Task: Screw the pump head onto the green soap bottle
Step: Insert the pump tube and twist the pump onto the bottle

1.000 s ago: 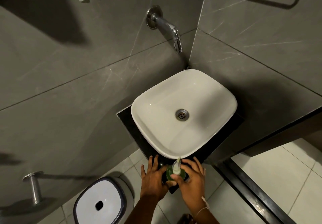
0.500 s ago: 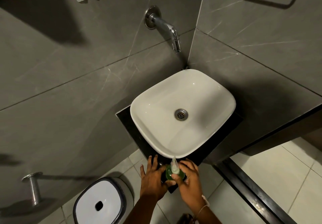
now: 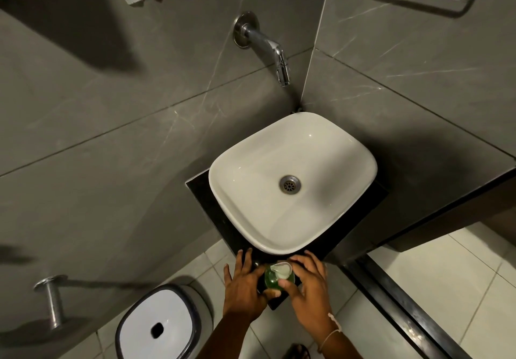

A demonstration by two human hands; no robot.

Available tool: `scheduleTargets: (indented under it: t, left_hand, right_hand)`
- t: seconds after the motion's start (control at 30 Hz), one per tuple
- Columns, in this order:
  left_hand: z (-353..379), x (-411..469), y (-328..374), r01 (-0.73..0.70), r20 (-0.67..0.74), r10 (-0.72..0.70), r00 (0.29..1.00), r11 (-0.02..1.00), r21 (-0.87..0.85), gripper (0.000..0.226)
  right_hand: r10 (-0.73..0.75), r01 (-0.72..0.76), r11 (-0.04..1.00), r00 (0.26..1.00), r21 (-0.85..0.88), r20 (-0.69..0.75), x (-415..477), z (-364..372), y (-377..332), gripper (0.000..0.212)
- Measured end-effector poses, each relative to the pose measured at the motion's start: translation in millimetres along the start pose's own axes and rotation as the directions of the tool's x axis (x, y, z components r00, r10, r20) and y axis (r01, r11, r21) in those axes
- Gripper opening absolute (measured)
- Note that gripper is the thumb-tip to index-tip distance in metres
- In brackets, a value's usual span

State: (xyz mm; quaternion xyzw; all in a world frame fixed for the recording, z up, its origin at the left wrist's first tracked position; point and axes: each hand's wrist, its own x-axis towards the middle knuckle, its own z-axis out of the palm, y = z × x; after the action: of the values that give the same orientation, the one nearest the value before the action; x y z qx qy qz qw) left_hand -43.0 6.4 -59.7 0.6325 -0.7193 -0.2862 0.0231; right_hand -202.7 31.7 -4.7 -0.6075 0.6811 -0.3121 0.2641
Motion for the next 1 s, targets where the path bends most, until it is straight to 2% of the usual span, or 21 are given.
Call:
scheduleTargets:
  t: [0.1,0.23,0.43,0.5,0.6,0.63,0.7,0.83,1.0]
  left_hand:
    - [0,0,1,0.003,-0.003,-0.003,1.000,1.000,-0.010,0.072]
    - [0,-1,1,-0.007,-0.014,0.007,1.000,1.000,0.016,0.070]
    - [0,-1,0,-0.016,-0.022,0.016,1.000,1.000,0.015,0.061]
    - [1,-1,0,-0.013,-0.030,0.013,0.999,1.000,0.006,0.058]
    - [1,-2,0,-0.016,-0.029,0.016,0.999,1.000,0.003,0.062]
    - [2,-1,0,-0.017,-0.026,0.017,1.000,1.000,0.014,0.065]
    - [1,-1,1,-0.009,-0.019,0.009,1.000,1.000,0.026,0.070]
    - [-2,-1,2,-0.002,-0.003,0.002,1.000,0.999,0.047,0.064]
    - [-4,-3,3,0.000,-0.001,0.000,1.000,0.999,0.041,0.061]
  right_hand:
    - [0.006,-0.007,0.999,1.000,-0.043,-0.013,0,4,4,0.030]
    - [0.095,-0.099,0.995,0.988,-0.027,-0.121,-4,7,-4,0.030]
    - [0.283,-0.284,0.959,0.940,0.021,-0.190,-5,17,-28,0.047]
    - [0.272,-0.273,0.962,0.946,0.013,-0.175,-8,16,-23,0.048]
    - [0.176,-0.172,0.984,0.977,0.039,-0.125,-12,14,-12,0.057]
    - [0.148,-0.142,0.988,0.981,0.055,-0.128,-12,14,-8,0.052]
    - [0.176,-0.162,0.982,0.971,0.098,-0.160,-10,15,-6,0.038]
    - [0.259,-0.235,0.960,0.952,0.150,-0.162,-6,17,-14,0.043]
    - [0.166,-0.154,0.983,0.978,0.098,-0.129,-10,16,-11,0.049]
